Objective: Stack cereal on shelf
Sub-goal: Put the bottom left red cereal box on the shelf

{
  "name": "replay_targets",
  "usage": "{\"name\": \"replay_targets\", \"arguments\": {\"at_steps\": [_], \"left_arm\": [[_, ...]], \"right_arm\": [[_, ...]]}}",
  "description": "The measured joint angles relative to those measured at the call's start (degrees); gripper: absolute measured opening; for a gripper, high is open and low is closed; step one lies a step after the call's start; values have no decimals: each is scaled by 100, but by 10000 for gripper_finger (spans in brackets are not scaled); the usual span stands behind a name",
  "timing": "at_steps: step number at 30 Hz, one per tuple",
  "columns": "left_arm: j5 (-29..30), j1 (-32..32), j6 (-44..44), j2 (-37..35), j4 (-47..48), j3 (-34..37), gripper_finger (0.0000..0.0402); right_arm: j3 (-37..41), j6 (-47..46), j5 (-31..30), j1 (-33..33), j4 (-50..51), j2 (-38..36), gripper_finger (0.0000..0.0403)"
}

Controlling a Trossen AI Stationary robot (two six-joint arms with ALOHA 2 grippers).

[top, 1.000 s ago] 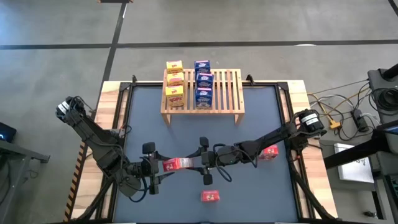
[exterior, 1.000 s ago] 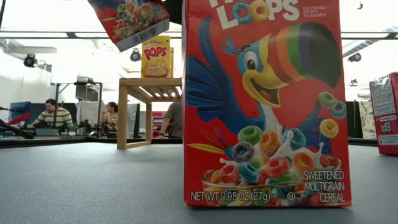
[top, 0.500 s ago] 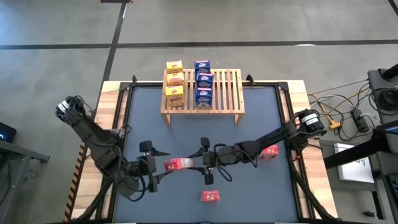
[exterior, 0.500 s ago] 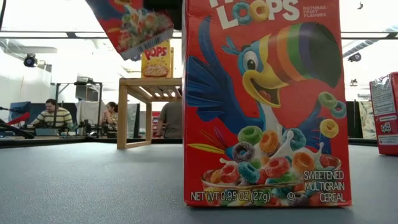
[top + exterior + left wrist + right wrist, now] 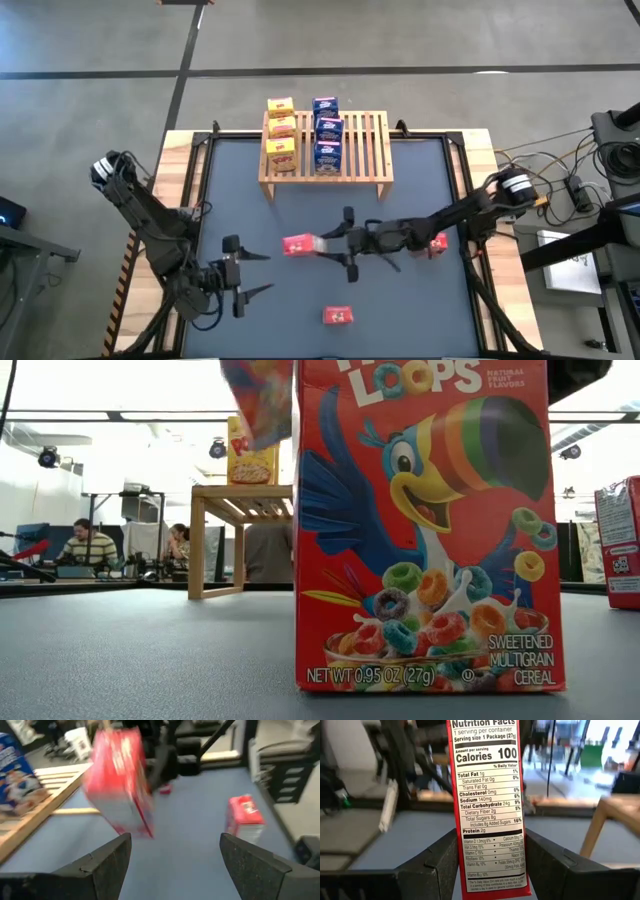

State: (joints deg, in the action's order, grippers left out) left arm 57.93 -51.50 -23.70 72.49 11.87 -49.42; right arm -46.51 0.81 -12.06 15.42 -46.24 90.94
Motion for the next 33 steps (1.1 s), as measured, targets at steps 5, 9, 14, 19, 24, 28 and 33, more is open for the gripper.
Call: {"name": "replay_targets", "arguments": {"at_steps": [5, 9, 14, 19, 24, 28, 33], "left_arm": [[-580, 51, 1077, -270, -2649, 1203, 286], [-1495, 211, 2083, -335, -5123, 2174, 286], [-1889, 371, 2878, -333, -7322, 3102, 286], [-2086, 659, 3032, -333, -8460, 3708, 286], [-2655, 1297, 3071, -330, -8842, 3883, 286], [-3347, 1944, 3033, -328, -8841, 3885, 286], [-4086, 2869, 3029, -409, -8836, 3885, 286]], "right_arm": [[656, 152, 3, -18, -466, -875, 187], [1129, 317, -14, -40, -515, -1672, 187], [1666, 438, -149, -197, -530, -2709, 187], [2193, 437, -113, -655, -529, -3571, 187], [2603, 289, 232, -1461, -535, -4097, 187], [2747, -32, 1370, -2401, -547, -4342, 187], [2640, -606, 2656, -3827, -473, -4282, 187]]}}
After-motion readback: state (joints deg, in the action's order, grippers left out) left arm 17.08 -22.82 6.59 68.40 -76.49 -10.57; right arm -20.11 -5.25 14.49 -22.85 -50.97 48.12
